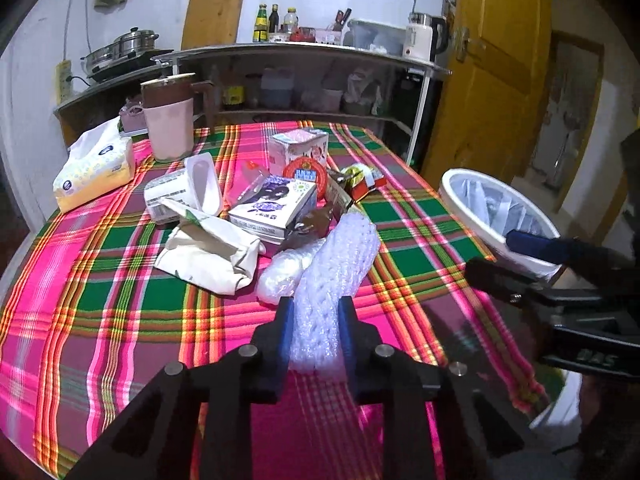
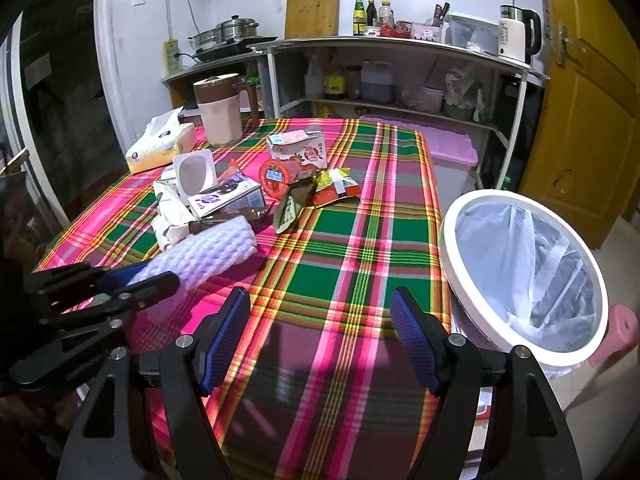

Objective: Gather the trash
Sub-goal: 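Grasp the white foam fruit net with the left gripper, then carry the foam net toward the bin with the left gripper while the right gripper grasps a clear plastic bag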

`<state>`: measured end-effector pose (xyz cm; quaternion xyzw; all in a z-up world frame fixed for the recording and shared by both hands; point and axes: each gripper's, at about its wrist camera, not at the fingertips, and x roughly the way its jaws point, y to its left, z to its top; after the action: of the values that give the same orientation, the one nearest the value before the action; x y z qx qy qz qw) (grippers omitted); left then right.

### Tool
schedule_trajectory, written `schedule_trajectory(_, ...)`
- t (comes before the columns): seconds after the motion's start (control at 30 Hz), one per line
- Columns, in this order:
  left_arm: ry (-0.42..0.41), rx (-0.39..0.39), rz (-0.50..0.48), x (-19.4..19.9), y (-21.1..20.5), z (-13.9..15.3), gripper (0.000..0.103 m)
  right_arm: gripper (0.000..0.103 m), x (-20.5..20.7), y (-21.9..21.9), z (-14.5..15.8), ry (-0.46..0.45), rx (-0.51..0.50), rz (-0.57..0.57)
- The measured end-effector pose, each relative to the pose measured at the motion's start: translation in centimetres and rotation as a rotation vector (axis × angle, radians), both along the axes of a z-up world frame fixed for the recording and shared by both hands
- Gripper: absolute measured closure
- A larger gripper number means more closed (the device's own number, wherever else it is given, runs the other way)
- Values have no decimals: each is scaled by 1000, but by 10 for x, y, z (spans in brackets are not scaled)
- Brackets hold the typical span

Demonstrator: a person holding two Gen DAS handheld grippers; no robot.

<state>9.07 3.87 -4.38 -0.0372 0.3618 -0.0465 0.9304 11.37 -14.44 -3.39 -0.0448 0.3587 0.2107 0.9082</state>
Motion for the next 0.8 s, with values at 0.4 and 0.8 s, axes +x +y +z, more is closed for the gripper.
schedule_trajectory(0.4, -52, -63, 123, -31, 47, 16, 81, 30, 8, 35, -5, 40, 8, 78)
schedule_trajectory(0.8, -65, -85, 208, -37, 85, 14, 81, 30, 36, 85, -20, 168, 84, 127)
